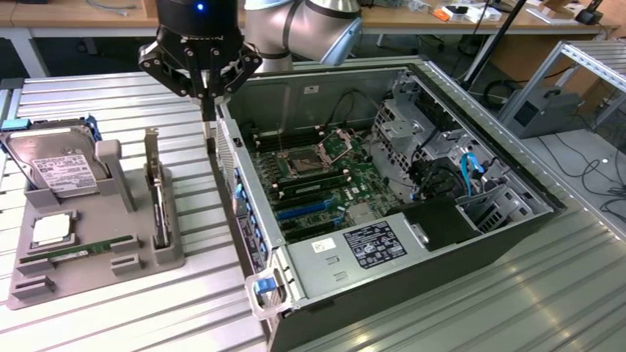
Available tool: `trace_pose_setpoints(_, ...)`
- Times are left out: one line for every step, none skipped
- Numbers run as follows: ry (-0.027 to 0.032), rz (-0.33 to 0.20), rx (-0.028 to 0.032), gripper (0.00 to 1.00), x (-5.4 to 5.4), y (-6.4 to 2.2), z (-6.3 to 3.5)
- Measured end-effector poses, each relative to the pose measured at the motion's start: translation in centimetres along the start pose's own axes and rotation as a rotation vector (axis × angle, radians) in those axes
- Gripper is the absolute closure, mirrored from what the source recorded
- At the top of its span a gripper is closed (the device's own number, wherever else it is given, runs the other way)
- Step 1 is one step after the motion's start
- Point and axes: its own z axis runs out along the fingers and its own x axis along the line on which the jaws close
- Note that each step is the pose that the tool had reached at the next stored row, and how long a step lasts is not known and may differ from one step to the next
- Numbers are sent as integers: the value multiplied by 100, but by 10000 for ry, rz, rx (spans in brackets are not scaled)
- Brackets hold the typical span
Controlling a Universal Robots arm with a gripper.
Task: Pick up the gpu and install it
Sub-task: 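Reach for the gpu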
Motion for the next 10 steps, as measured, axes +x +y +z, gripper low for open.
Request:
trace_pose_setpoints(0,0,0,89,3,0,0)
trace_pose_setpoints(1,0,0,89,7,-1,0)
trace_pose_setpoints(0,0,0,89,10,-1,0)
trace_pose_setpoints(0,0,0,89,13,-1,0)
trace_pose_setpoints(0,0,0,89,17,-1,-1)
trace_pose_setpoints(0,0,1,89,19,-1,-1)
trace_pose_setpoints(0,0,0,89,22,-2,-1)
trace_pose_setpoints(0,0,0,89,25,-2,-1)
trace_pose_setpoints(0,0,0,89,27,-2,-1)
trace_pose_setpoints(0,0,0,89,31,-2,-1)
